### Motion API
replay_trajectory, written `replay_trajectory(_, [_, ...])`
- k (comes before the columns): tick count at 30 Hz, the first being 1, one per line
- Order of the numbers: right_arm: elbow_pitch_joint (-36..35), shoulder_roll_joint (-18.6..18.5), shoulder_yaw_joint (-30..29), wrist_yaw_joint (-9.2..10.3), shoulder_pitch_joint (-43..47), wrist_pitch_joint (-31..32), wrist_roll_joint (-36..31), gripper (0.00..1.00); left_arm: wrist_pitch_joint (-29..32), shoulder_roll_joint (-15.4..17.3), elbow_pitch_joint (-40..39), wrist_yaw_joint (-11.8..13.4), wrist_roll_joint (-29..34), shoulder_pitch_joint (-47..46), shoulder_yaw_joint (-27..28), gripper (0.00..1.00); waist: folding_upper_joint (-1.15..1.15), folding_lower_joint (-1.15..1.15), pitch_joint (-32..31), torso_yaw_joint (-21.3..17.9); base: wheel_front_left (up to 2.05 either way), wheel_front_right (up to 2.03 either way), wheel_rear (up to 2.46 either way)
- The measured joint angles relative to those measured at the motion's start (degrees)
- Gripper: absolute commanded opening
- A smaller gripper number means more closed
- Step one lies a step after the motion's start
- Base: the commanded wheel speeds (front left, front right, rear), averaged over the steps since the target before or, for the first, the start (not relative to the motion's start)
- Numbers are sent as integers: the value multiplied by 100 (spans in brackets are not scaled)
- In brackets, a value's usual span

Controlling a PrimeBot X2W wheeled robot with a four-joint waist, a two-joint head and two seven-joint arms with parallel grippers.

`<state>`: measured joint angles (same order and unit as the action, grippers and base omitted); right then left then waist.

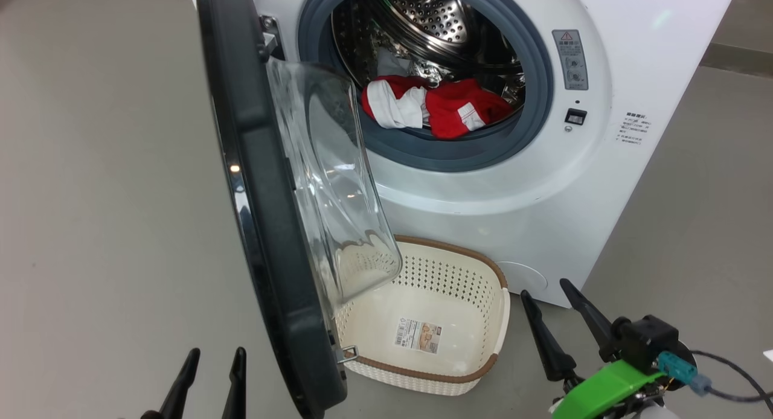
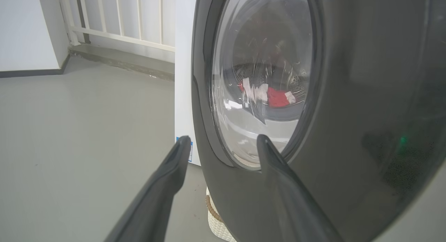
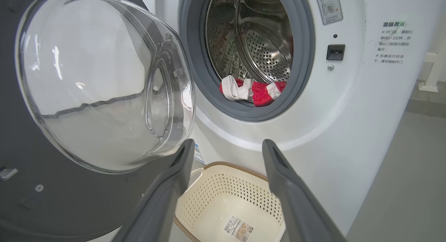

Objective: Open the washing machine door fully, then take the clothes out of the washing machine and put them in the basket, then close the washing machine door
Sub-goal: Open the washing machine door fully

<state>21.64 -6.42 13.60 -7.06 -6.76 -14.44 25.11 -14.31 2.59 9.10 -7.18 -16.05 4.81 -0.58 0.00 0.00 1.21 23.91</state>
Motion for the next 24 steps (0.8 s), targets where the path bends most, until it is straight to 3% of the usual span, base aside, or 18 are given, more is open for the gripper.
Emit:
replay_trajectory(7, [-502,265,-472,-1,570,-2,-866,100,0,0,-27,0,0,0,-1,100,0,0,1,19,0,0,0])
replay_trajectory(19, [-502,341,-670,-1,773,-2,-1048,100,0,-2,-80,0,-23,-1,19,100,0,0,13,-21,0,0,0])
replay_trajectory(21, [-497,343,-669,-1,773,-2,-1048,100,0,1,-110,0,-42,-2,33,81,0,0,10,-30,0,0,0])
replay_trajectory(22, [-495,344,-669,-1,773,-2,-1048,100,0,-2,-134,0,-83,-2,37,46,0,0,6,-32,0,0,0])
replay_trajectory(23, [-495,344,-668,-1,773,-2,-1048,100,0,-3,-162,0,-172,-3,54,19,0,0,3,-34,0,0,0])
replay_trajectory(24, [-493,344,-668,-1,773,-2,-1048,100,0,-2,-196,0,-216,-4,79,0,0,0,-4,-35,0,0,0])
